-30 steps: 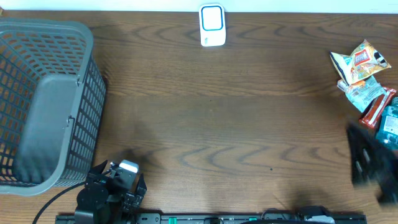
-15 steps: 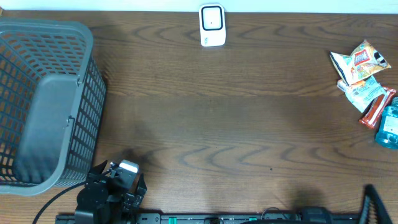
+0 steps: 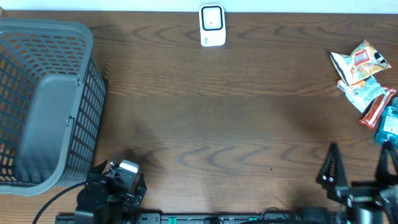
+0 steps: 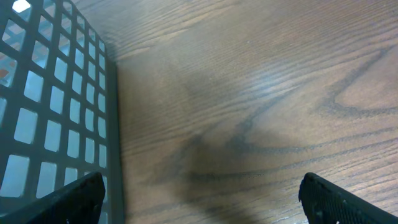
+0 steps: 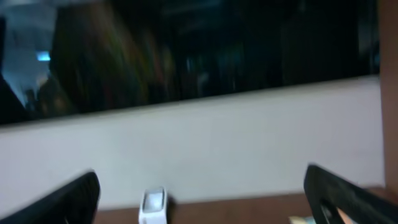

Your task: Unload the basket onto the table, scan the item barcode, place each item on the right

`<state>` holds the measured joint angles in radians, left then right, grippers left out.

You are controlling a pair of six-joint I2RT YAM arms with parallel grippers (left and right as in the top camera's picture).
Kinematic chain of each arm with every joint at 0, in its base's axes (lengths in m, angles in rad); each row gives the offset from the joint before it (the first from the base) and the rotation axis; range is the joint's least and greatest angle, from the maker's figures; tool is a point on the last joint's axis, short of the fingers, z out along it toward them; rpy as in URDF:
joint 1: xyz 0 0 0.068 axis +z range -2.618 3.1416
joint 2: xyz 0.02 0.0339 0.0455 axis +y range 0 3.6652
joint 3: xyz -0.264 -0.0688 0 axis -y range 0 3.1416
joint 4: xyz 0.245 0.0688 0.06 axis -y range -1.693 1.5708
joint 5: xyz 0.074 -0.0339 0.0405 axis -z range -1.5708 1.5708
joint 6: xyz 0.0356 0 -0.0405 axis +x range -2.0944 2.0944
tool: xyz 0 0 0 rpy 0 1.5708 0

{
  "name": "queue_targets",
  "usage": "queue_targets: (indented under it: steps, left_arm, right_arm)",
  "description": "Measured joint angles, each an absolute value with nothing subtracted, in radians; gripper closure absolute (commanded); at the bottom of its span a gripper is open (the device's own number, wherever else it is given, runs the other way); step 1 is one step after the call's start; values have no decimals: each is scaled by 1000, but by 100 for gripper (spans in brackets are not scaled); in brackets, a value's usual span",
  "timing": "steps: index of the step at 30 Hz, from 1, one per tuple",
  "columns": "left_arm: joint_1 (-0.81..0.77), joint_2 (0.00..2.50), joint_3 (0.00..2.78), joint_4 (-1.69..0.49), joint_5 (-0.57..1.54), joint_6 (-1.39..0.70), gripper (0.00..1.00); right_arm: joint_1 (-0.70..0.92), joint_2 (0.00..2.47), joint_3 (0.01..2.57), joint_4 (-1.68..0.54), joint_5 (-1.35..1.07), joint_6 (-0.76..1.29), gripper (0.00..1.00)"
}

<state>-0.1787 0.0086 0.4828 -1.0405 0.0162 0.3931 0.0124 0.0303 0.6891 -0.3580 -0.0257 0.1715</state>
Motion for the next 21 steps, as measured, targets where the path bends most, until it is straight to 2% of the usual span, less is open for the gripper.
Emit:
queue_targets:
  steps: [14, 19, 21]
  left_arm:
    - [-179, 9, 483, -1040, 16, 393, 0]
    - [-179, 9, 483, -1040, 16, 393, 0]
    - [-179, 9, 483, -1040, 16, 393, 0]
  right_arm:
    - [12, 14, 118, 164, -26, 231, 1]
    - [12, 13, 36, 212, -26, 238, 1]
    - [12, 12, 18, 147, -26, 239, 1]
